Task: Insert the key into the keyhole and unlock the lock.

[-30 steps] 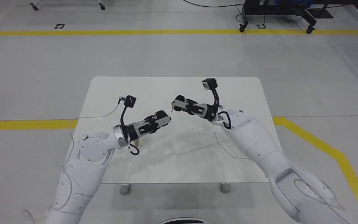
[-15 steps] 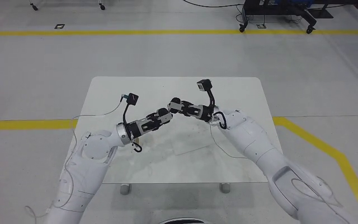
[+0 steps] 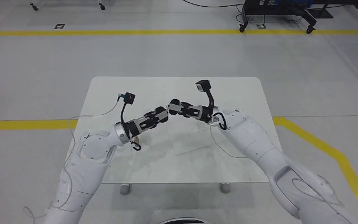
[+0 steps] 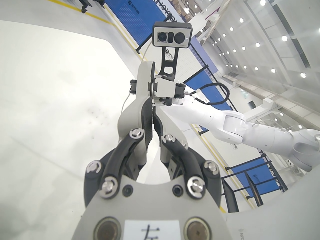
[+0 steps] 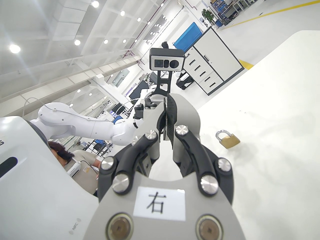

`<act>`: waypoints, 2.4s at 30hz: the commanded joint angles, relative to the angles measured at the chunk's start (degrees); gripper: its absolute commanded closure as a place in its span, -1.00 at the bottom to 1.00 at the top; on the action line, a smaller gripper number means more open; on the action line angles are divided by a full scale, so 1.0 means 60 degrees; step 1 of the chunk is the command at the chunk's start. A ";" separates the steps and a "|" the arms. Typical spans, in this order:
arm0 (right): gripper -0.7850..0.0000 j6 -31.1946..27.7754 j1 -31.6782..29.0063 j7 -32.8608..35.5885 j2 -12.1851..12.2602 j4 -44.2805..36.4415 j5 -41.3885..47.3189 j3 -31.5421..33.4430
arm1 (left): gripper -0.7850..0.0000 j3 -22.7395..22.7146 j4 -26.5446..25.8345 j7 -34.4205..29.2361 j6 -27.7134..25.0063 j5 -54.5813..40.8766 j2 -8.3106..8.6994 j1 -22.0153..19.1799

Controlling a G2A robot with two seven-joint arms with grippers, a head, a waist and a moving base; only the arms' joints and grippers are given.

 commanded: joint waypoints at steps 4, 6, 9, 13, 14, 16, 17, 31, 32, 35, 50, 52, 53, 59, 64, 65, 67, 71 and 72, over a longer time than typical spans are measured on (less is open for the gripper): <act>1.00 0.0000 -0.0044 0.0000 0.0067 -0.0112 -0.0059 -0.0031 | 1.00 -0.0171 -0.0105 0.0233 -0.0003 0.0163 0.0039 0.0059; 1.00 0.0000 -0.0058 0.0000 0.0096 -0.0129 -0.0108 -0.0057 | 1.00 -0.0255 -0.0152 0.0291 0.0003 0.0164 0.0057 0.0093; 1.00 0.0000 -0.0069 0.0001 0.0146 -0.0212 -0.0255 -0.0120 | 1.00 -0.0352 -0.0215 0.0321 0.0020 0.0197 0.0084 0.0134; 1.00 0.0000 -0.0093 0.0001 0.0226 -0.0368 -0.0428 -0.0237 | 1.00 -0.0409 -0.0291 0.0386 0.0012 0.0270 0.0108 0.0187; 1.00 0.0000 -0.0100 0.0001 0.0246 -0.0395 -0.0449 -0.0267 | 1.00 -0.0412 -0.0303 0.0403 0.0012 0.0289 0.0112 0.0199; 1.00 0.0000 -0.0108 0.0001 0.0282 -0.0459 -0.0460 -0.0321 | 1.00 -0.0418 -0.0316 0.0435 0.0009 0.0329 0.0121 0.0214; 1.00 0.0000 -0.0107 0.0001 0.0300 -0.0478 -0.0454 -0.0341 | 1.00 -0.0415 -0.0325 0.0446 0.0008 0.0369 0.0125 0.0220; 0.63 0.0000 -0.0081 0.0000 0.0471 -0.0599 -0.0300 -0.0437 | 1.00 -0.0338 -0.0483 0.0666 -0.0149 0.0918 0.0173 0.0320; 0.66 0.0000 -0.0079 0.0000 0.0478 -0.0603 -0.0298 -0.0442 | 1.00 -0.0341 -0.0493 0.0670 -0.0169 0.0934 0.0178 0.0333; 0.83 0.0000 -0.0075 0.0000 0.0491 -0.0606 -0.0269 -0.0464 | 1.00 -0.0333 -0.0525 0.0692 -0.0224 0.1021 0.0191 0.0370; 1.00 0.0000 0.0045 0.0000 0.0430 -0.0485 -0.0151 -0.0712 | 1.00 -0.0264 -0.0529 0.0849 -0.0335 0.1211 0.0237 0.0417; 1.00 0.0000 0.0057 0.0000 0.0426 -0.0482 -0.0152 -0.0742 | 0.65 -0.0243 -0.0556 0.0953 -0.0250 0.1262 0.0236 0.0449; 1.00 0.0000 0.0057 0.0000 0.0424 -0.0494 -0.0127 -0.0744 | -1.00 -0.0240 -0.0575 0.1015 -0.0189 0.1277 0.0235 0.0463; 1.00 0.0000 -0.0013 0.0000 0.0467 -0.0589 -0.0020 -0.0630 | -1.00 -0.0540 -0.0627 0.1162 -0.0202 0.1189 0.0285 0.0531; 1.00 0.0000 -0.0207 0.0000 0.0677 -0.0570 -0.0052 -0.0002 | -1.00 -0.1928 -0.1077 0.1638 -0.0176 0.1956 0.0484 0.1051; 1.00 0.0000 -0.0277 0.0000 0.0743 -0.0587 -0.0064 0.0211 | -1.00 -0.2257 -0.1303 0.1568 -0.0202 0.1976 0.0534 0.1308; 1.00 0.0000 -0.0443 0.0000 0.0889 -0.0595 -0.0142 0.0685 | -1.00 -0.2964 -0.1881 0.1091 -0.0283 0.2563 0.0666 0.1861; 1.00 0.0000 -0.0663 0.0000 0.1062 -0.0731 -0.0288 0.1246 | -1.00 -0.3842 -0.3331 -0.0156 -0.0358 0.4999 0.0881 0.3224; 1.00 0.0000 -0.0663 0.0000 0.1062 -0.0731 -0.0288 0.1246 | -1.00 -0.3935 -0.3672 -0.0306 -0.0249 0.5730 0.0908 0.3529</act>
